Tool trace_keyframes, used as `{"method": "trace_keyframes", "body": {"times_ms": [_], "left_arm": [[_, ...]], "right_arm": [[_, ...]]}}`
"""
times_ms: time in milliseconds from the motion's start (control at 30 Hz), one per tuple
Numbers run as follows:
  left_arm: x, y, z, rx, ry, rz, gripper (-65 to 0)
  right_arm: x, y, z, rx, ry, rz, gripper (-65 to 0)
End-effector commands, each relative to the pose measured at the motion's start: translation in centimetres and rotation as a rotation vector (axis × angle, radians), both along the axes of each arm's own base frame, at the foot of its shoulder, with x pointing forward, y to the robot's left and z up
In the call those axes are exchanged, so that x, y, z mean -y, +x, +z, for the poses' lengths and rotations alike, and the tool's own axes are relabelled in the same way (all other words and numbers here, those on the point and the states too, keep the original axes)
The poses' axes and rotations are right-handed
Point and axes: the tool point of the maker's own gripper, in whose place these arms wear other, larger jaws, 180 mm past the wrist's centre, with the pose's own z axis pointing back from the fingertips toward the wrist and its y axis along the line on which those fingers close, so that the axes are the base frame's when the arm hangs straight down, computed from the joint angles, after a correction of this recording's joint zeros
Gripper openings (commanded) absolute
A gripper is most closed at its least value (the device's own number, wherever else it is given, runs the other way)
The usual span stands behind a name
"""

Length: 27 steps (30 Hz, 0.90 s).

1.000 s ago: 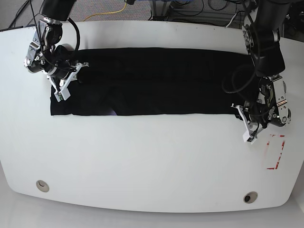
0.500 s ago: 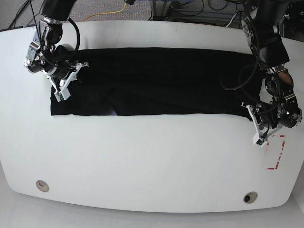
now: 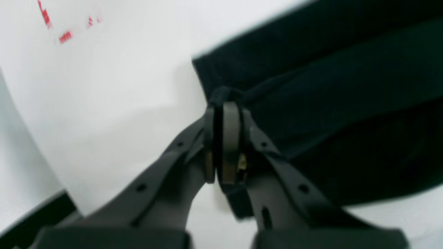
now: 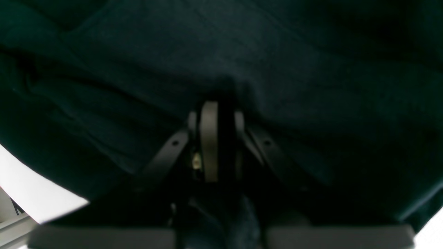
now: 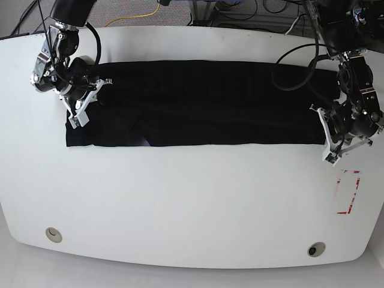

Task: Layout the t-shirt on the table in an organized manner, then fold the t-shirt properly
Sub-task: 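Close the left gripper on the black shirt's end edge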

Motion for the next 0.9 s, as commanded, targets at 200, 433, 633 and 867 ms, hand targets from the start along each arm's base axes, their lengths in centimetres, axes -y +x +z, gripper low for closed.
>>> {"method": "trace_keyframes", "body": {"times_ms": [200,433,633,867], "left_arm": [[-1.7,-1.6,-0.2,-0.030,0.057,0.006,-65.0],[-2.7,-1.7,0.1,-0.019,0.057,0.039,-49.6],[-5.1,-1.8,1.3,-0.001,0.092,0.083,-34.2],[-7.7,-1.6,3.4,0.020,0.164,0.091,-30.8]], "right_arm": [[0.5,0.7,0.9,0.032,-0.012,-0.001,-58.8],[0.5,0.7,0.8,0.031,-0.012,-0.001,-58.8],[0.5,0.7,0.9,0.032,-0.012,-0.001,-58.8],[0.5,0.8,0.9,0.034,-0.012,-0.001,-58.8]]}}
